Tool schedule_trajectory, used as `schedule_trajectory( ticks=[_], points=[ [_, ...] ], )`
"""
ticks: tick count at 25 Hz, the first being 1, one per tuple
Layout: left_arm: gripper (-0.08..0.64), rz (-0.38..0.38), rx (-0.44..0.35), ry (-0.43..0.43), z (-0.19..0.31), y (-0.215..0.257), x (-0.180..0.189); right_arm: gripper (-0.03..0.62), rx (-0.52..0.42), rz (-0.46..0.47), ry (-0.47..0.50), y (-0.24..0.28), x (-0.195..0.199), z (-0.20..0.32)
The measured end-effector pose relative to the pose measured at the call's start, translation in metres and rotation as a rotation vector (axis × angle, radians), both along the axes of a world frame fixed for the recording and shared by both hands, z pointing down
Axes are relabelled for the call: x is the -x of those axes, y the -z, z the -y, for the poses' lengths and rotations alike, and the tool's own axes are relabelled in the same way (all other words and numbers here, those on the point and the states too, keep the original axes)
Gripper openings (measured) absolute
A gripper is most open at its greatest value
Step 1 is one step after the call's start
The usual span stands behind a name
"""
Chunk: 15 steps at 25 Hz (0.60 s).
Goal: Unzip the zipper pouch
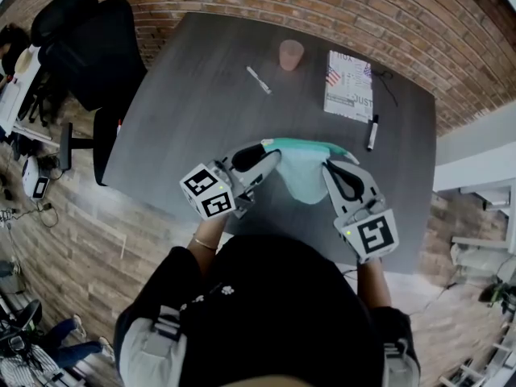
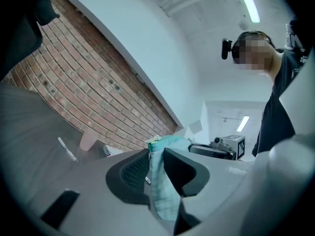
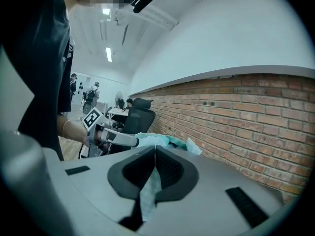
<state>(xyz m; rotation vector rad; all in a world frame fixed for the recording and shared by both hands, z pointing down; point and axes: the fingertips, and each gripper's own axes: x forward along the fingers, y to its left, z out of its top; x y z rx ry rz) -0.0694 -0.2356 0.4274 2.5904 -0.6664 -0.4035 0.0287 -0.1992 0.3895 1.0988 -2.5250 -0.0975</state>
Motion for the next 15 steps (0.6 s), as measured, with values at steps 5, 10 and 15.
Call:
schedule_trajectory(
  ticks=[5,10,15],
  points=[
    [0.023,0.089,-0.07,0.017,-0.002,0.007,-0.003,0.008,0.014,-0.015,-0.019,-0.01,-0.004,0.002],
    [0.018,0.221,-0.118,0.054,-0.001,0.007,-0.002,0.032,0.072,-0.01,-0.074,-0.032,-0.006,0.003],
    [0.018,0.26,-0.107,0.085,0.003,0.002,-0.001,0.049,0.071,0.159,-0.17,-0.032,-0.018,0.014]
  ],
)
